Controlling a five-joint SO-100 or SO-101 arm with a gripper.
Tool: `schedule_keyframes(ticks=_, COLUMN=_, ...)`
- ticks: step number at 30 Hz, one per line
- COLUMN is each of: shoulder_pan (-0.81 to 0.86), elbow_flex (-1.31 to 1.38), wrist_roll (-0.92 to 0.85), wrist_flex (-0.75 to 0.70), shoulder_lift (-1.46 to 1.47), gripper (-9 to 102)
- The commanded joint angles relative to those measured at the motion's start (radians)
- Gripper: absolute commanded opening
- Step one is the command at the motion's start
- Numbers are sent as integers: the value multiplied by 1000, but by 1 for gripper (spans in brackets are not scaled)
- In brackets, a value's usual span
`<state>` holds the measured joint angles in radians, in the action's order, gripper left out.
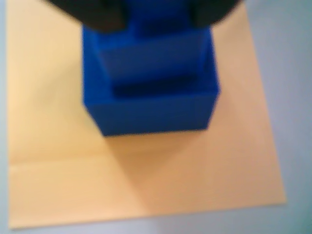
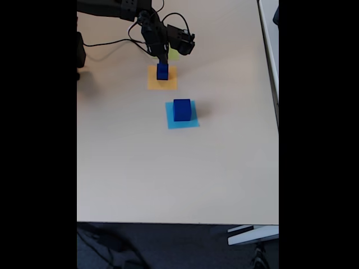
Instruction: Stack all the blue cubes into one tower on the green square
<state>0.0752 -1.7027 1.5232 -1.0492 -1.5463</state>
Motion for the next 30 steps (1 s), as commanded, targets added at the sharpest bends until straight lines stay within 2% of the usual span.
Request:
schedule_keyframes(ticks=1, shoulder_pan=2, elbow_flex=6, wrist_roll=2, wrist_flex=14, shoulder_lift=-66, gripper=4)
schedule_keyframes(ticks=13, shoulder_pan=0, elbow_flex=3, wrist_roll=6, wrist_flex=15, shoulder_lift=-66, gripper=6)
schedule_keyframes(ticks=25, shoulder_pan=-2, elbow_flex=12, wrist_roll=-15, wrist_flex=26, shoulder_lift=-64, gripper=16)
schedule_keyframes(ticks=30, shoulder_pan=-9, elbow_flex=28, wrist_roll=-17, wrist_flex=34, shoulder_lift=-63, gripper=16)
